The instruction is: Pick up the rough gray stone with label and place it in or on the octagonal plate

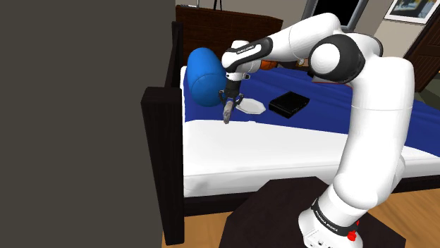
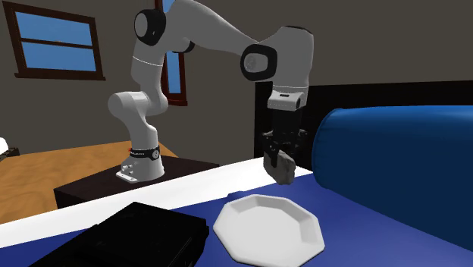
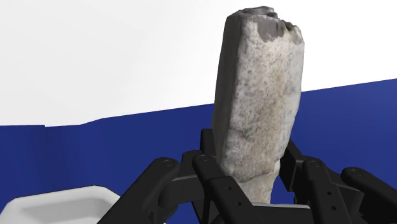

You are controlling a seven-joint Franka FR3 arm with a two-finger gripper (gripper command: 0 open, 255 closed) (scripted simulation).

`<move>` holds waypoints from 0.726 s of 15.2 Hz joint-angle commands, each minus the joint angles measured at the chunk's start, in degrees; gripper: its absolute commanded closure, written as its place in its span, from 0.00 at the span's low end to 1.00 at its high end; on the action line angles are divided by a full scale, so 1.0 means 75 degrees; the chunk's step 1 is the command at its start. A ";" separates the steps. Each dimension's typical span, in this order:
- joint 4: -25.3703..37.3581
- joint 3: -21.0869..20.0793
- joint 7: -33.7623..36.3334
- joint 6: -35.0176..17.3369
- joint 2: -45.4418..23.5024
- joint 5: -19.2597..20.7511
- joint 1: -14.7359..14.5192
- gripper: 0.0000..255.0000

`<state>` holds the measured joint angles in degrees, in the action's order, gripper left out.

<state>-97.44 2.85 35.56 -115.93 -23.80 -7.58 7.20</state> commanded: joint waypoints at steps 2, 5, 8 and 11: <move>0.0003 0.0003 0.0001 0.0008 -0.0010 0.0004 0.0002 1.00; 0.0033 0.0005 0.0012 0.0089 0.0041 0.0011 0.0000 1.00; 0.0170 0.0012 0.0042 0.0346 0.0162 0.0030 0.0000 1.00; 0.0330 0.0017 0.0072 0.0609 0.0267 0.0048 0.0001 1.00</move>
<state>-95.39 2.98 35.97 -112.04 -22.07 -7.27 7.24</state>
